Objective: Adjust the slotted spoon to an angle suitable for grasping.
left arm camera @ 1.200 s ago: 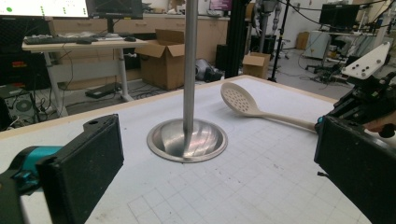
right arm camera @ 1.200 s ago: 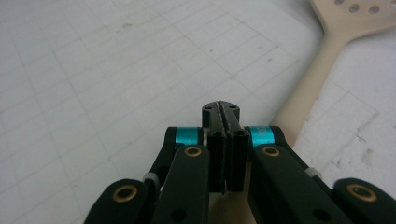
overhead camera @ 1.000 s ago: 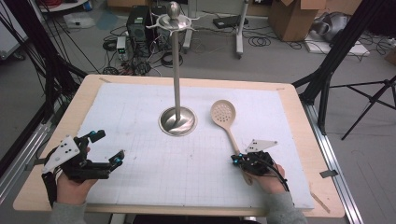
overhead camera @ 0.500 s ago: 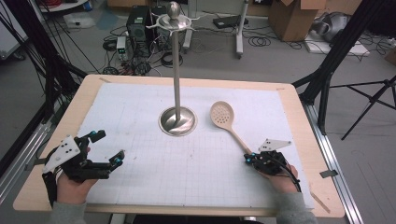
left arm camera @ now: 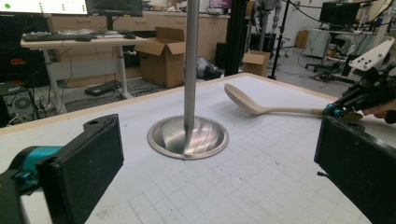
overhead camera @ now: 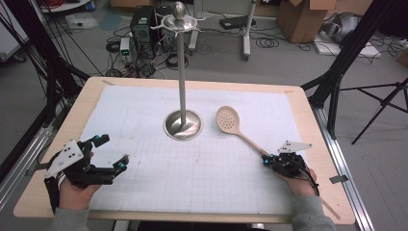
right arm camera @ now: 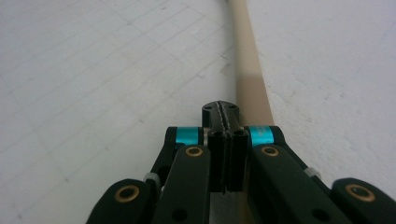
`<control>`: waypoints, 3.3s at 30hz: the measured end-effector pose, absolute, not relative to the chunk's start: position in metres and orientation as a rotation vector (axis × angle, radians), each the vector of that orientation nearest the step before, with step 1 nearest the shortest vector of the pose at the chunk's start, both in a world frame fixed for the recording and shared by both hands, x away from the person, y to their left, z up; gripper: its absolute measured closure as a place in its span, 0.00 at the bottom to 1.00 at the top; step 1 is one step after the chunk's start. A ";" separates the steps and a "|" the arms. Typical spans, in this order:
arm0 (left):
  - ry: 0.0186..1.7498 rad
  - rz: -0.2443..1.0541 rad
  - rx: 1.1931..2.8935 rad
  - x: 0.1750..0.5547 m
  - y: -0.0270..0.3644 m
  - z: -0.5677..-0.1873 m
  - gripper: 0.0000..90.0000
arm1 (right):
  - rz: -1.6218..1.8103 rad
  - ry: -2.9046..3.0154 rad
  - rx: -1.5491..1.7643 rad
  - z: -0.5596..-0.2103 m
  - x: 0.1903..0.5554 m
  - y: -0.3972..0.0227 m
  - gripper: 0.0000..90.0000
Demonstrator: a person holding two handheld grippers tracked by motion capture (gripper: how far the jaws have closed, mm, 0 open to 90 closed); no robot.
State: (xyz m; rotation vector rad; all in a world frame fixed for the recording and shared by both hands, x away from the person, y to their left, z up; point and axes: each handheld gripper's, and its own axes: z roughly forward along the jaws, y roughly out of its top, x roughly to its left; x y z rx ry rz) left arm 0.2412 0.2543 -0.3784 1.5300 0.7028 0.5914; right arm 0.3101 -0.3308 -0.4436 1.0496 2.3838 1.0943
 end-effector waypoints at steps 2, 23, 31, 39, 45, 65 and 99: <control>0.704 0.591 1.529 0.241 0.254 -0.379 0.02 | 1.094 2.380 1.052 -0.444 0.311 -0.333 1.00; 0.708 0.591 1.525 0.240 0.257 -0.379 0.02 | 1.081 2.299 1.097 -0.447 0.332 -0.366 1.00; 0.715 0.592 1.526 0.239 0.258 -0.380 0.02 | 1.147 2.269 1.080 -0.442 0.334 -0.362 1.00; 0.705 0.595 1.524 0.235 0.259 -0.379 0.02 | 1.206 2.255 1.039 -0.431 0.355 -0.327 1.00; 0.693 0.600 1.534 0.231 0.258 -0.380 0.02 | 1.260 2.241 1.069 -0.426 0.379 -0.311 1.00; 0.728 0.622 1.523 0.217 0.271 -0.381 0.02 | 1.107 2.263 1.182 -0.442 0.421 -0.280 1.00; 0.734 0.621 1.523 0.219 0.273 -0.381 0.02 | 1.039 2.573 0.896 -0.437 0.374 -0.247 1.00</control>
